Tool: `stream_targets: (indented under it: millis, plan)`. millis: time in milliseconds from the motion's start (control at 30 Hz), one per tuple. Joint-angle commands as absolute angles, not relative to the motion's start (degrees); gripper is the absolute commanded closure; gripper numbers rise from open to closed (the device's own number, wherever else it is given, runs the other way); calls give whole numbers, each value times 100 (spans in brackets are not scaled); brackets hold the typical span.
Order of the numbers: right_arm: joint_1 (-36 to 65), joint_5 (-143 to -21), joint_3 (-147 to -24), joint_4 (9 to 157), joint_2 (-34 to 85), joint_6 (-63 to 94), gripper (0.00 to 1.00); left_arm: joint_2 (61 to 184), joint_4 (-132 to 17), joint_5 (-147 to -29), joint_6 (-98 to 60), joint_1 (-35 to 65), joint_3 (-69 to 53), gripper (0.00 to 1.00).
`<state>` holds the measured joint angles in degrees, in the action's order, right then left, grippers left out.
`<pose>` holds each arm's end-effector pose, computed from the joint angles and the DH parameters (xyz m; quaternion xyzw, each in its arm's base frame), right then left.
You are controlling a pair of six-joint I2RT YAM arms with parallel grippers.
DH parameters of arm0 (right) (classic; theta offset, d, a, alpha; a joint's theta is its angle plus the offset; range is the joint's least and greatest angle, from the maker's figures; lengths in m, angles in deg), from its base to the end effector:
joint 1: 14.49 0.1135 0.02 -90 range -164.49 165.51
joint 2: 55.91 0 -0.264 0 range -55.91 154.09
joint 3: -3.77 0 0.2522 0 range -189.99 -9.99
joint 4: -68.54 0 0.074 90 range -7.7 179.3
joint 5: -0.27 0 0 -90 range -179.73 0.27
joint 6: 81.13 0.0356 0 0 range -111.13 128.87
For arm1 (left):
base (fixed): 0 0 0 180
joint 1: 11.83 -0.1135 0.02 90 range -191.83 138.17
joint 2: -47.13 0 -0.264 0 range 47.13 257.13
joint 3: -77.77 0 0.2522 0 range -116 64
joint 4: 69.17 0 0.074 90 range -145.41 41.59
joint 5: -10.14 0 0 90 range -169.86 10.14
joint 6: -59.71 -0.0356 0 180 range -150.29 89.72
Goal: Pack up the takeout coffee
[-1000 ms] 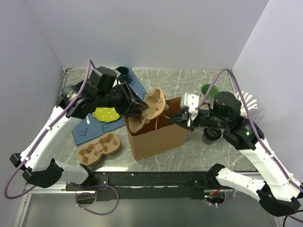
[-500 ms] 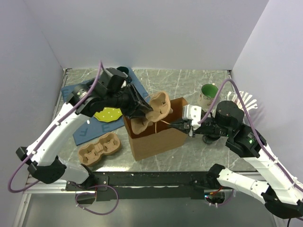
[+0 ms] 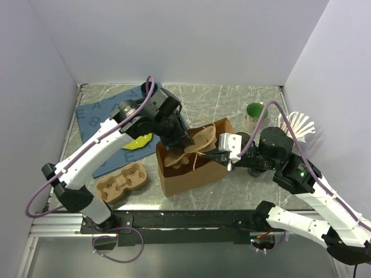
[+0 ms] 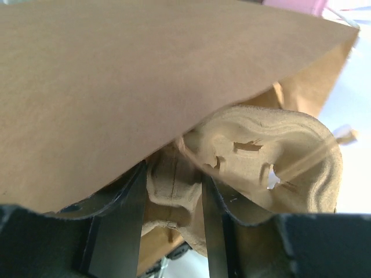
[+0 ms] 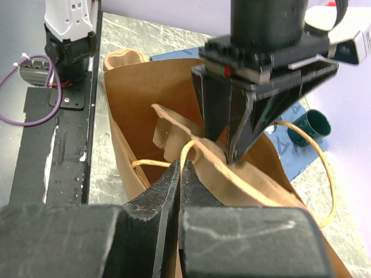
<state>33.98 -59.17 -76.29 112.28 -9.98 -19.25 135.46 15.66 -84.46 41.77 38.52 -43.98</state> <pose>0.0848 0.1230 0.4272 -0.5901 0.4729 0.3081 0.5772 0.1835 -0.2260 0.4307 -0.1646 0.9287 -0.3076 0.1258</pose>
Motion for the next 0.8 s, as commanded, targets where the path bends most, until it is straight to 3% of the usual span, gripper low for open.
stream_targets:
  millis: [0,767]
  plan:
    - [3508,-6125,-7556,10902,-1029,-1978,100,13730,1824,-8003,4187,3985,-4849,81]
    - [3578,-6451,-6993,10682,-1214,-1495,100,14301,1815,-6466,4706,4758,-4753,84]
